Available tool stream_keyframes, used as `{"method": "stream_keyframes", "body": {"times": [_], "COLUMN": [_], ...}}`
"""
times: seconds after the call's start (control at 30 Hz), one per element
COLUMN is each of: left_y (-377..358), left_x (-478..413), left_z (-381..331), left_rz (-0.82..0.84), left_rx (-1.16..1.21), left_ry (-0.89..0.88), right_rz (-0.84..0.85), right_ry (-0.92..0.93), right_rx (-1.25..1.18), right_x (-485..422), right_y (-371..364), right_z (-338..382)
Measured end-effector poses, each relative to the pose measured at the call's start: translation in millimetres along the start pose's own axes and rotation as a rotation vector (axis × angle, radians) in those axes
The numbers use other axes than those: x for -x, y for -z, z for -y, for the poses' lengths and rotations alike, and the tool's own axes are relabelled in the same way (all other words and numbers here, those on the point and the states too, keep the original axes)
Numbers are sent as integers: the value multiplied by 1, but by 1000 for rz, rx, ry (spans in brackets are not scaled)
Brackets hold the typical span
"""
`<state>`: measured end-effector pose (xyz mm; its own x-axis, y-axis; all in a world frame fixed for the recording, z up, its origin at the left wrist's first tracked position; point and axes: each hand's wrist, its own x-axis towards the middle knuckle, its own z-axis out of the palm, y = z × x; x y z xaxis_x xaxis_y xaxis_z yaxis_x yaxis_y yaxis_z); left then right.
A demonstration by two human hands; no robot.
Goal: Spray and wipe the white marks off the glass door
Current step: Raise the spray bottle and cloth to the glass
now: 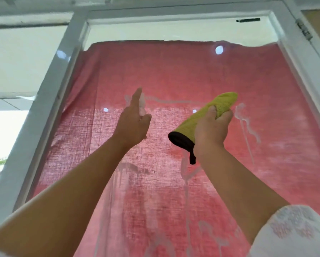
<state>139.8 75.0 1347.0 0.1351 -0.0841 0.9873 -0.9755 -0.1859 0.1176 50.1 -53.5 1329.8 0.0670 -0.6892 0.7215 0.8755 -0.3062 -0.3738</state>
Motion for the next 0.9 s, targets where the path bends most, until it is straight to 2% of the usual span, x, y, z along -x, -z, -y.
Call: {"method": "stream_keyframes", "body": {"times": [0.27, 0.63, 0.9], "left_y": [25, 46, 41], "left_x": [-36, -70, -60], "left_z": [14, 29, 47], "left_rz": [113, 4, -100], "left_rx": [-55, -380, -367], "left_ry": [37, -103, -165], "right_rz": [-25, -11, 2], "right_ry": [19, 123, 152], "right_rx": [50, 134, 165], "right_x": [-7, -2, 1], "right_y": [-20, -33, -37], "right_z": [-4, -9, -9]}}
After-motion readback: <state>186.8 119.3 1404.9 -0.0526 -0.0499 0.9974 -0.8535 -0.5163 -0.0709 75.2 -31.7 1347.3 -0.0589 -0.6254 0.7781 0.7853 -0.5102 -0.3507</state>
